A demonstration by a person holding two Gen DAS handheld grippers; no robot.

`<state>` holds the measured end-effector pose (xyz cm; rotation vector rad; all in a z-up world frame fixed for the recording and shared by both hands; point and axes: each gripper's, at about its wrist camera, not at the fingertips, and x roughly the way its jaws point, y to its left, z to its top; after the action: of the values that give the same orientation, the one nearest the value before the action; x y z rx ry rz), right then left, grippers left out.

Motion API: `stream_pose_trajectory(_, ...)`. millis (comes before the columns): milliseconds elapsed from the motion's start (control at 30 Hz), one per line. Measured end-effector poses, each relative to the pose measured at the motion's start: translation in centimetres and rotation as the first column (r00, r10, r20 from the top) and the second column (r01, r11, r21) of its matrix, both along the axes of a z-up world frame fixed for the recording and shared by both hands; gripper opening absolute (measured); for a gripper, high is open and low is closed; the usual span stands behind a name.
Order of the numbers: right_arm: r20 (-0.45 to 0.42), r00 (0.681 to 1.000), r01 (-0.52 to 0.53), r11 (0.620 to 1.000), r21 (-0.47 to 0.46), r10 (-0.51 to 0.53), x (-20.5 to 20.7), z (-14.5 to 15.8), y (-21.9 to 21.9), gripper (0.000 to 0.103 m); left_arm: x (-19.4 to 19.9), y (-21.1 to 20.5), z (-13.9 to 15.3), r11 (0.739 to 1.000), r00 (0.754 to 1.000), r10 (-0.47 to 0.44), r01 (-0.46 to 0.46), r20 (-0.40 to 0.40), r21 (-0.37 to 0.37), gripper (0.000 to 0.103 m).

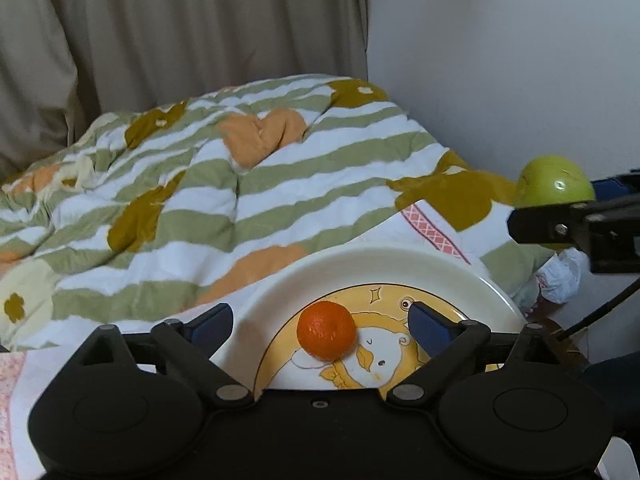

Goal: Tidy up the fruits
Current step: 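Carry the mandarin and green apple toward the white bowl with both tools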

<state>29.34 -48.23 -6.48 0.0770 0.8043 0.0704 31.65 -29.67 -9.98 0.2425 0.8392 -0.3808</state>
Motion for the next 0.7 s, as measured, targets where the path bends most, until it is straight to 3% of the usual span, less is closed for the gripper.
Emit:
stream_pose_trajectory(333,0.022,0.995,-0.098,0.995,0.004,0.098,0.2,0.6,2.0,0.072,-2.2,4.6,2.8,0.989,0.991,0.131,-0.132,-0.019,-0.067,0.097)
stream_pose_trajectory(700,-0.002,0.973,-0.229,0.973,-0.020,0.229,1.4,-1.8,6.4,0.072,-4.9,8.2,5.4,0.968,0.969,0.244,-0.242,0.039,-0.060,0.099)
